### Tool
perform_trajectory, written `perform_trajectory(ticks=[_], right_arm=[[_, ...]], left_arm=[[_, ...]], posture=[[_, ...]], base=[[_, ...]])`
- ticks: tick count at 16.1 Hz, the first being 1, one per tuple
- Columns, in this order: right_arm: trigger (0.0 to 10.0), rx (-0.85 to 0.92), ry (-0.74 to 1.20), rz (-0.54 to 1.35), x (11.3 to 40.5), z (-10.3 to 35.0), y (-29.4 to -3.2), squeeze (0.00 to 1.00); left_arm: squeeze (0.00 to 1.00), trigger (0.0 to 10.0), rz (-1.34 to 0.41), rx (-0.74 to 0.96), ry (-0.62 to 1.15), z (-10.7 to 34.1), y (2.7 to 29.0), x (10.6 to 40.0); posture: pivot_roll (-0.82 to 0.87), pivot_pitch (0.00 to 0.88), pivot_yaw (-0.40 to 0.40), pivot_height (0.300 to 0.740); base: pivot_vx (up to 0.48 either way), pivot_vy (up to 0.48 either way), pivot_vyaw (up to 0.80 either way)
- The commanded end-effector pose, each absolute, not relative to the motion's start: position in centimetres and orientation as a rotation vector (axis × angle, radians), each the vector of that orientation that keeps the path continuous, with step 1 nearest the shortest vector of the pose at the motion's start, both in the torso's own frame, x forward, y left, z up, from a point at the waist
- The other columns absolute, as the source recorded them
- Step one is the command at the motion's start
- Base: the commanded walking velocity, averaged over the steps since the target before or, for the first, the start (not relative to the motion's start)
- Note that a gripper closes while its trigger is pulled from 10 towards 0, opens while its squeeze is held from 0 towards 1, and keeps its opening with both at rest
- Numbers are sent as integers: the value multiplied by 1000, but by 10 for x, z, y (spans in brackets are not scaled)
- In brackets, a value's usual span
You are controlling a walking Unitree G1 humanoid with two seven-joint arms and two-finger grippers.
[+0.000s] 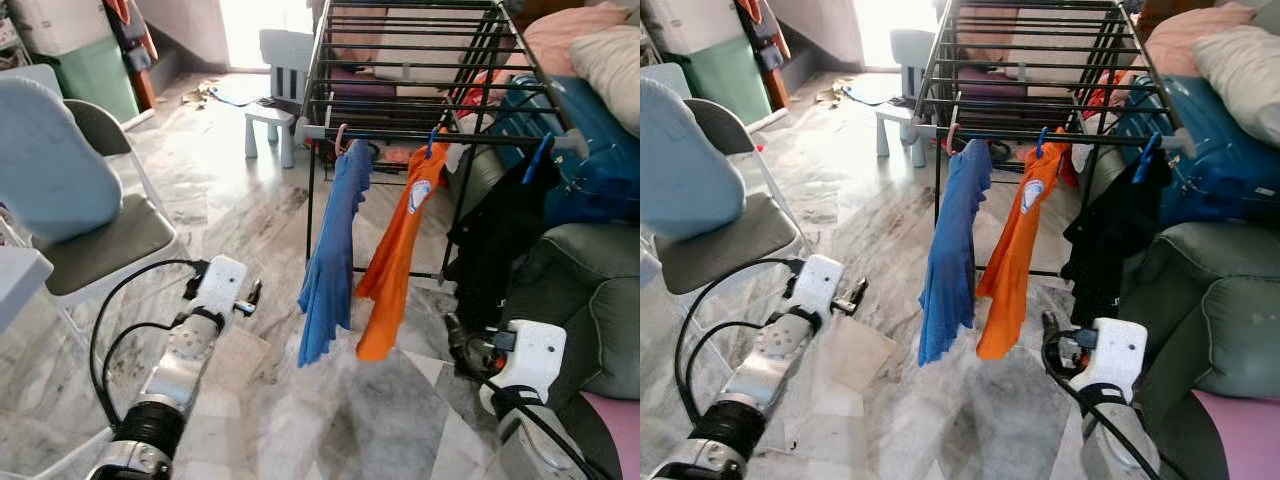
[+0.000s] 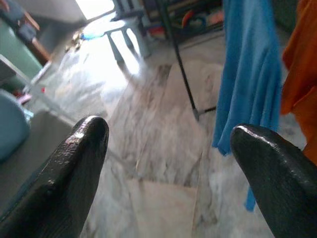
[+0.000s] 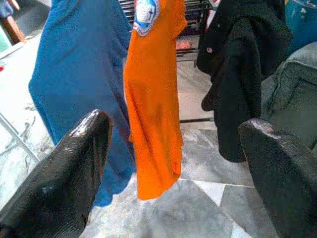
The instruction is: Hang hanger
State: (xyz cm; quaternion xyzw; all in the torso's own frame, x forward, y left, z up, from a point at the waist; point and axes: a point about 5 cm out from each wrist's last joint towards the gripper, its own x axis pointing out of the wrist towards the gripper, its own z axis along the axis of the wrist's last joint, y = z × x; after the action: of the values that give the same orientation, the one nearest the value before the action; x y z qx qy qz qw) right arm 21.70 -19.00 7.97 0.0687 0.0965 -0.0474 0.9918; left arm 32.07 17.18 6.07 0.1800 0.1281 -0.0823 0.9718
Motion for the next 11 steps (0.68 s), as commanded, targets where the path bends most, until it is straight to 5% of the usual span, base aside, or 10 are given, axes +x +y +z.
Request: perform_trajectory(ticks=[1,4,11], right_arm=[[10000,141,186,-95,218,80,-189,0],[10000,122,206,-89,213,75,-192,0],[10000,131,187,-92,220,76,-195,0]], left_arm=[[0,10000,-150,369,265,60,182,316],[0,10000,-111,340,289,47,205,284],[0,10000,-89,291,279,44,202,279]], posture=[[28,0,7,740],[47,0,-21,740],[52,0,-45,740]], base=[[0,0,0],[0,0,0],[0,0,0]])
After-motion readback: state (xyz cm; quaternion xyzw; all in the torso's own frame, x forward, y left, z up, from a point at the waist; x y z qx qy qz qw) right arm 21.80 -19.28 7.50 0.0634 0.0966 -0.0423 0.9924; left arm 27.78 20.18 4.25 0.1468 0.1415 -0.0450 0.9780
